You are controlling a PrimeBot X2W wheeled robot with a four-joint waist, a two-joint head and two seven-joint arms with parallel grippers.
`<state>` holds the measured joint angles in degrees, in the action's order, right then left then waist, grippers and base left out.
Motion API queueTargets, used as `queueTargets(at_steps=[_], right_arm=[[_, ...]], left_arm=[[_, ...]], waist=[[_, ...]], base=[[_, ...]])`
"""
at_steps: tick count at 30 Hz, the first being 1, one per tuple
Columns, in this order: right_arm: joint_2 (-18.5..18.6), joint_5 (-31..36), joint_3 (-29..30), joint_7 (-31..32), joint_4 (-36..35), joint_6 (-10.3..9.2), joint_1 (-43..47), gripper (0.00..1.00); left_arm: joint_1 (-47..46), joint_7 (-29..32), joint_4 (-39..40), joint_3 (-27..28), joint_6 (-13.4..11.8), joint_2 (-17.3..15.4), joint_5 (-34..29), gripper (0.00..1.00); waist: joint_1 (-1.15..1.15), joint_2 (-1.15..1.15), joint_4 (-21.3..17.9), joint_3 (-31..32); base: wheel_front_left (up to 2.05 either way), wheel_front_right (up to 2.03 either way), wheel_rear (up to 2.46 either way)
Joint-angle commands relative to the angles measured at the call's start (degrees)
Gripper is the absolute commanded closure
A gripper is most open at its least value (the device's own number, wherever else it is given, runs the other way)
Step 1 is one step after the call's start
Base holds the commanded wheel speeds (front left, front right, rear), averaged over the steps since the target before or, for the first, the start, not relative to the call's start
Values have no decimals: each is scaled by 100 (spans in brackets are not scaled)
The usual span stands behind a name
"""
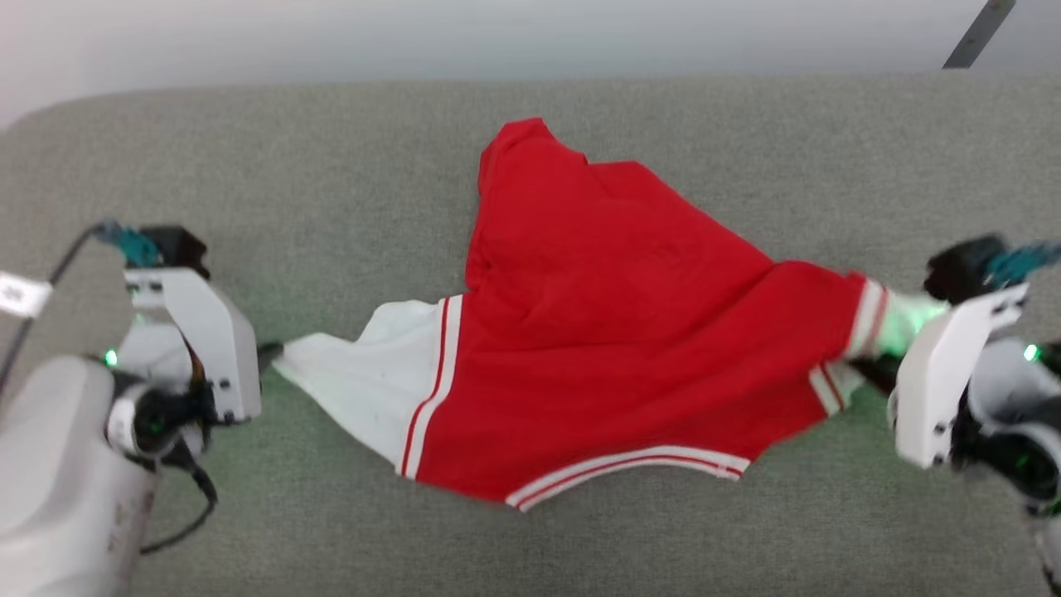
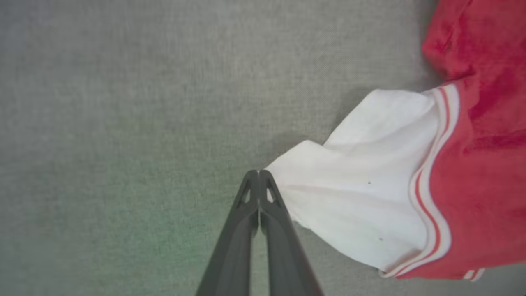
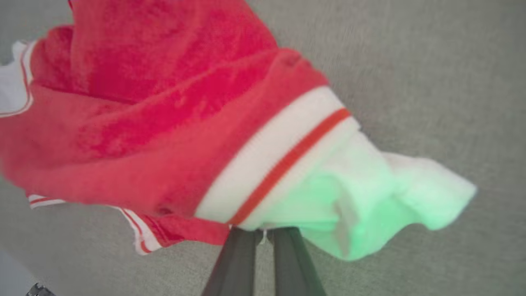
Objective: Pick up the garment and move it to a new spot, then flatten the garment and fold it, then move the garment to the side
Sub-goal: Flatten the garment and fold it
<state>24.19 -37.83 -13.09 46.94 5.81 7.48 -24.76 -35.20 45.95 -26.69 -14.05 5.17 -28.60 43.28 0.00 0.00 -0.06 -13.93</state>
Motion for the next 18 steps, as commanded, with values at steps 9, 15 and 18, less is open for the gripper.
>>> queueTargets(at_steps=[9, 15, 18], right_arm=[[46, -161, 64, -278, -266, 2, -1160, 100], [-49, -89, -61, -660, -62, 2, -1896, 100], [-127, -34, -134, -995, 161, 2, -2358, 100]], left_arm=[[-918, 222, 577, -40, -38, -195, -171, 100], [-1581, 144, 635, -157, 35, -178, -357, 100], [-1990, 35, 550, -229, 60, -145, -480, 100]], waist=[[0, 0, 31, 559], [0, 0, 71, 771], [0, 0, 87, 856]], base=[[0, 0, 0], [0, 0, 0], [0, 0, 0]])
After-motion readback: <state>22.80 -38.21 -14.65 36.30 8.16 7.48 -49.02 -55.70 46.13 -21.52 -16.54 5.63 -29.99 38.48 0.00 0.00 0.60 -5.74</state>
